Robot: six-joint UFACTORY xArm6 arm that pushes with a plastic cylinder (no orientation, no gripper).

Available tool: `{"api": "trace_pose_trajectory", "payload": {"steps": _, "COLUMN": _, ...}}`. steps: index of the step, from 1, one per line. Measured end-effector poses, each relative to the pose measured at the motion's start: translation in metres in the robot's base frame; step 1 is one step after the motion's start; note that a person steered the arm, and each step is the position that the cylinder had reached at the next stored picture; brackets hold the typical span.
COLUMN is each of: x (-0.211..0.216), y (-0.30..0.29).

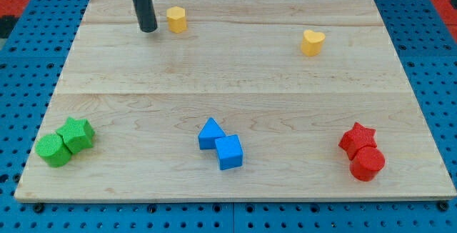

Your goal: Move the yellow hexagon toward the top left of the board

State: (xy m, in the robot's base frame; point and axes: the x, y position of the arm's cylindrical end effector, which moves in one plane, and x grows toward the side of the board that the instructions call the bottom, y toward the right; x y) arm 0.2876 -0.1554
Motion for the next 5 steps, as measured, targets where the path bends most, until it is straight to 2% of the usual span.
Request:
{"api": "trace_pose_trajectory", "payload": {"steps": 2, "x": 0.032, "y": 0.063}}
{"api": "trace_pose_trajectory", "payload": {"steps": 3, "x": 0.007, "y": 0.095}}
{"api": "trace_pose_trajectory", "payload": {"steps": 5, "x": -0.033, "y": -0.007}}
